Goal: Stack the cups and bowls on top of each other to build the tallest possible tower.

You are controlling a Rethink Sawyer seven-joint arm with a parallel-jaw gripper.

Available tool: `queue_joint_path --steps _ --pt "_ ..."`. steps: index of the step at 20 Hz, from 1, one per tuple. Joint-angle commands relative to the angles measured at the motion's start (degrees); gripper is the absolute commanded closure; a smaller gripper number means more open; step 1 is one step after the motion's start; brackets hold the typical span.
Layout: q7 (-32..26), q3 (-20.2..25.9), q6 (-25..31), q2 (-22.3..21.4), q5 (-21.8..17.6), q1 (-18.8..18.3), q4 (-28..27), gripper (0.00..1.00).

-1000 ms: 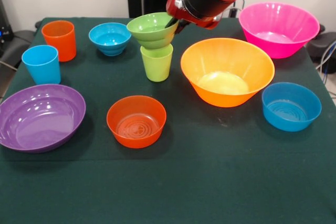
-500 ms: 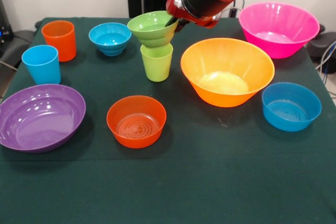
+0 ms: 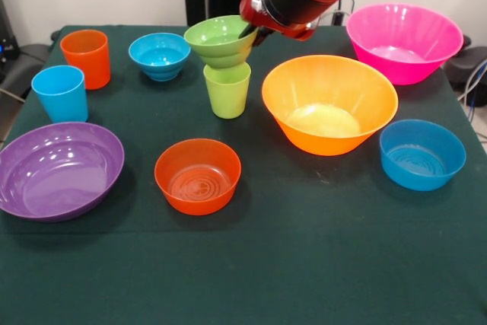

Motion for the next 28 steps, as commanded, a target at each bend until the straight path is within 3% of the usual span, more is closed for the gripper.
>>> queue_joint_path --steps 1,11,28 --pt "7.0 6.0 -7.0 1.9 0.7 -0.5 2.9 1.0" --pt "7.3 6.3 -12.7 1.5 1.1 -0.8 4.7 1.0" --pt "6.8 6.2 -9.5 1.9 2.3 -0.8 4.6 1.0"
